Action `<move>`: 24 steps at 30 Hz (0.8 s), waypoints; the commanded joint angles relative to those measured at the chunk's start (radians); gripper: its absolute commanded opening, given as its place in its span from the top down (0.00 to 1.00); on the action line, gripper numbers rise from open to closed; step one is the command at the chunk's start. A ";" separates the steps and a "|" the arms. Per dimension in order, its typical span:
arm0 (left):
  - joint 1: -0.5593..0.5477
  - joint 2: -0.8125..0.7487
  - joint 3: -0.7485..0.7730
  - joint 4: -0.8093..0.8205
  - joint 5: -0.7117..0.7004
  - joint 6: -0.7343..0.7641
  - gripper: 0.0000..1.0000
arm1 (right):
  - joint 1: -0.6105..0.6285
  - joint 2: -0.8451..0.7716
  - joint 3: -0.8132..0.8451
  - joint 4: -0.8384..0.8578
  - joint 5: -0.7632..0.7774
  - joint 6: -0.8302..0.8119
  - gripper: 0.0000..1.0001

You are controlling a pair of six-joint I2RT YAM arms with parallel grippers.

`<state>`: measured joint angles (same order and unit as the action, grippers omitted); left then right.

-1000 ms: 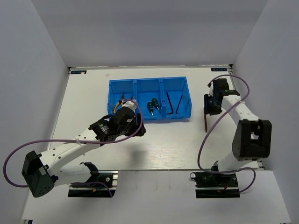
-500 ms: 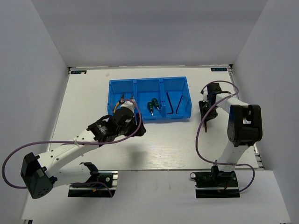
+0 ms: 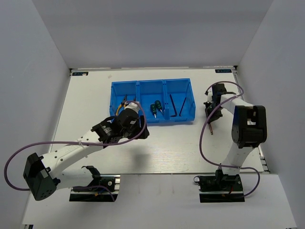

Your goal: Sort the tools into containers

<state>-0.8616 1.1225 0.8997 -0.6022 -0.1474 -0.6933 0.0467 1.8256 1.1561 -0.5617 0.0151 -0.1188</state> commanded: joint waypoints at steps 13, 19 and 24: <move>-0.004 -0.041 0.019 0.013 -0.043 0.020 0.28 | -0.027 -0.300 0.128 -0.035 -0.304 0.059 1.00; -0.004 -0.052 0.028 0.004 -0.061 0.020 0.28 | 0.034 -0.333 0.191 -0.003 -0.548 0.113 1.00; -0.004 -0.061 0.028 0.004 -0.079 0.020 0.28 | 0.159 -0.221 0.272 0.013 -0.508 0.172 1.00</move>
<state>-0.8616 1.0985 0.9142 -0.5999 -0.1978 -0.6804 0.1486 1.5352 1.3762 -0.5732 -0.4507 -0.0029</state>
